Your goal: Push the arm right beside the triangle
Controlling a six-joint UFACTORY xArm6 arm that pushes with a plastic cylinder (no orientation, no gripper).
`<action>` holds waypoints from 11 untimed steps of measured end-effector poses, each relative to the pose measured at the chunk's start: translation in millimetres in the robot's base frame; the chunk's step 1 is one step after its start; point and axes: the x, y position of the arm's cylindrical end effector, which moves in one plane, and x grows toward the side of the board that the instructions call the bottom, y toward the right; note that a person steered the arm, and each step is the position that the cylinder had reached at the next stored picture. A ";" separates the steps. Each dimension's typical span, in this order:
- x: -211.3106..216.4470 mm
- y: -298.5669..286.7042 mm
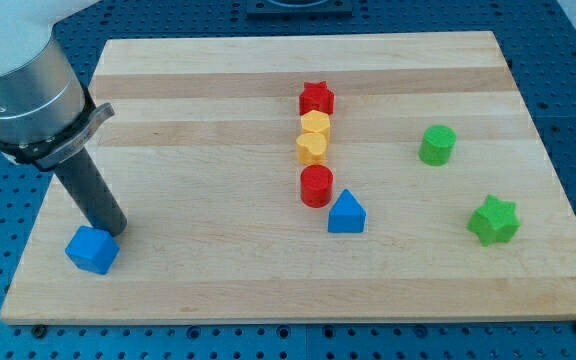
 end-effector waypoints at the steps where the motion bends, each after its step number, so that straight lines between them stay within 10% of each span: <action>1: -9.0 37.8; 11: 53.2 323.6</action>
